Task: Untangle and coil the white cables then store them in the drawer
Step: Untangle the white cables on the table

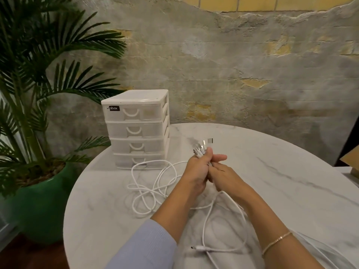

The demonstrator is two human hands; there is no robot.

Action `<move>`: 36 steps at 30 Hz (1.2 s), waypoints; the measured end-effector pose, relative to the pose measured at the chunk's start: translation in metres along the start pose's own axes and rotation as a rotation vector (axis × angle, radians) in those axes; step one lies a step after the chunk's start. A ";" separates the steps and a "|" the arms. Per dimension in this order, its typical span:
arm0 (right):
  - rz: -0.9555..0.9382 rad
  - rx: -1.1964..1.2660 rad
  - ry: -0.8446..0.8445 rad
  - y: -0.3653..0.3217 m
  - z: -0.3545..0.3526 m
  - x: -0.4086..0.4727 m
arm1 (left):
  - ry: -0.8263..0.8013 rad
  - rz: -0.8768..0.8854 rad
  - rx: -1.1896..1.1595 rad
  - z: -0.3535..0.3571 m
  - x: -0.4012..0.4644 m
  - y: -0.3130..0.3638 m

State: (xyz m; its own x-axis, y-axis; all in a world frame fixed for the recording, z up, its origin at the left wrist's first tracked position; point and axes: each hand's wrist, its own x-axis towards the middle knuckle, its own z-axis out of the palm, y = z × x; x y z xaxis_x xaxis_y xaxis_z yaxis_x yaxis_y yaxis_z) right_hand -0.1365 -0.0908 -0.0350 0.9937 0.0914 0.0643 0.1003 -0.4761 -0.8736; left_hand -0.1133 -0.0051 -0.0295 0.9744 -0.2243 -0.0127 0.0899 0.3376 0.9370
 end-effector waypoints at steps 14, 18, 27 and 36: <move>0.023 -0.202 -0.230 -0.014 -0.062 -0.032 | 0.031 0.099 -0.400 -0.006 -0.001 0.054; 0.005 -0.575 -0.150 -0.031 -0.097 -0.038 | 0.040 0.181 -0.387 -0.013 -0.003 0.085; 0.028 -1.098 0.335 -0.088 -0.162 -0.039 | 0.094 0.354 -0.387 -0.021 -0.030 0.145; 0.144 -1.018 0.948 -0.115 -0.222 -0.055 | 0.314 0.420 -0.408 -0.070 -0.031 0.169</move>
State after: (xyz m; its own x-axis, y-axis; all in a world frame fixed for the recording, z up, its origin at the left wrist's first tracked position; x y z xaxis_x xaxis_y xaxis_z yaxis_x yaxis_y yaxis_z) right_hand -0.1918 -0.2354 0.1688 0.6117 -0.4361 0.6600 -0.4192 -0.8862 -0.1970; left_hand -0.1135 0.1232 0.1051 0.9517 0.2585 0.1659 -0.3004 0.6708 0.6781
